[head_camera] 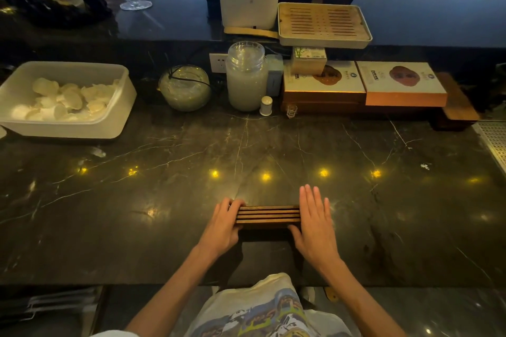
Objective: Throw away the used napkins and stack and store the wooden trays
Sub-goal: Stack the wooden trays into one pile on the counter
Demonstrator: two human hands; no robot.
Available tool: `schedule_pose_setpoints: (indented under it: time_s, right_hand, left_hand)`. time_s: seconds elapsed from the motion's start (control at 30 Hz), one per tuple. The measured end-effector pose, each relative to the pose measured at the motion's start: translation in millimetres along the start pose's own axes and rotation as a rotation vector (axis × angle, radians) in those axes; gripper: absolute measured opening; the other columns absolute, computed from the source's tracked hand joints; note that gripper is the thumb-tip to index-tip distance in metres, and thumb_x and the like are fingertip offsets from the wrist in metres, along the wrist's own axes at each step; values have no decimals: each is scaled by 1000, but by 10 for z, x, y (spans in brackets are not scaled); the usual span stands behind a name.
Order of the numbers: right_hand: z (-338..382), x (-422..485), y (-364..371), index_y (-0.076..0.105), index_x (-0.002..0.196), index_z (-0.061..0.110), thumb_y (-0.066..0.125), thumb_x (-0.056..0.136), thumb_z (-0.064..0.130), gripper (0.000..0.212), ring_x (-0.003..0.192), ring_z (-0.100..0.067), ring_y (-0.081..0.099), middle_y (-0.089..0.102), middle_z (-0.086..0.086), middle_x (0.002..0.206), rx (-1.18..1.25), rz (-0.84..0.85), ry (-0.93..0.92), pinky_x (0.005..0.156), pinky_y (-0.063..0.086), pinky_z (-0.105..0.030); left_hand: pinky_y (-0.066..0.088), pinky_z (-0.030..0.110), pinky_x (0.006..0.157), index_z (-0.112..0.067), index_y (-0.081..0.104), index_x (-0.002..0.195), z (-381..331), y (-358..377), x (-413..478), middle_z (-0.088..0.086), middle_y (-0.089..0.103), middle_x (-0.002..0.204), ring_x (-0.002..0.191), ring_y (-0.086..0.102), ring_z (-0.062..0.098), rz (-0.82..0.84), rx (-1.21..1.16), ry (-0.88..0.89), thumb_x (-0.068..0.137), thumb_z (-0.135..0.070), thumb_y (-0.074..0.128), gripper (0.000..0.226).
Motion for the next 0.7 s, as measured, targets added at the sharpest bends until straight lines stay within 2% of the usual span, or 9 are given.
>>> schedule_pose_setpoints:
  time_s: [0.1,0.17,0.23,0.3,0.4,0.53,0.6,0.7]
  right_hand:
    - [-19,11,4,10,156,12,72,80,32,99,151,-22,0,11,-5,163,33,47,-12,122,17,-48]
    - [-26,17,22,16,154,13,76,78,32,99,151,-23,9,22,-4,161,51,90,-17,121,20,-46]
    - [-18,38,19,21,153,13,77,78,32,95,150,-25,17,32,-5,157,49,89,-15,119,17,-41]
    - [-17,43,13,25,152,12,78,77,28,93,149,-26,21,36,-6,154,44,73,-14,117,18,-39]
    - [-26,12,20,26,152,10,76,78,22,90,149,-26,20,36,-7,154,45,41,-32,119,25,-41]
    - [-9,-10,16,26,152,9,75,78,16,89,149,-27,21,36,-8,154,59,10,-28,118,31,-43]
    - [2,-13,13,26,152,9,74,78,12,88,148,-26,23,36,-8,154,71,-4,-25,117,32,-44]
    - [6,-18,10,24,152,10,72,77,7,89,149,-25,22,35,-7,155,80,-18,-11,118,31,-42]
  left_hand:
    - [45,28,100,-21,47,129,-26,-24,0,-1,47,126,117,45,15,3,7,-12,84,-10,65,49]
    - [42,33,104,-21,45,131,-56,-18,7,0,46,133,124,45,20,4,128,-41,85,-16,65,50]
    - [25,46,118,-18,40,138,-86,-7,29,5,36,150,142,29,32,6,369,-66,86,-27,64,58]
    - [5,53,123,-14,28,149,-171,42,57,9,16,163,151,5,34,2,499,-19,85,-35,65,77]
    - [-4,52,123,-13,5,155,-284,166,77,8,2,165,151,-8,29,31,545,47,84,-38,68,99]
    - [-9,48,122,-10,-4,155,-274,217,100,10,-3,165,151,-13,29,40,577,10,84,-38,68,105]
    - [-6,48,123,-10,-6,155,-276,224,84,10,-7,165,150,-16,29,3,566,40,83,-41,69,108]
    - [-1,49,124,-13,-3,155,-267,248,87,8,-3,165,151,-11,28,42,571,62,86,-37,67,101]
Point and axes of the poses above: each hand's wrist, its own x-axis towards the middle knuckle, its own y-axis out of the palm, z = x × y, the point moved 4 cm from there along x, towards the middle knuckle
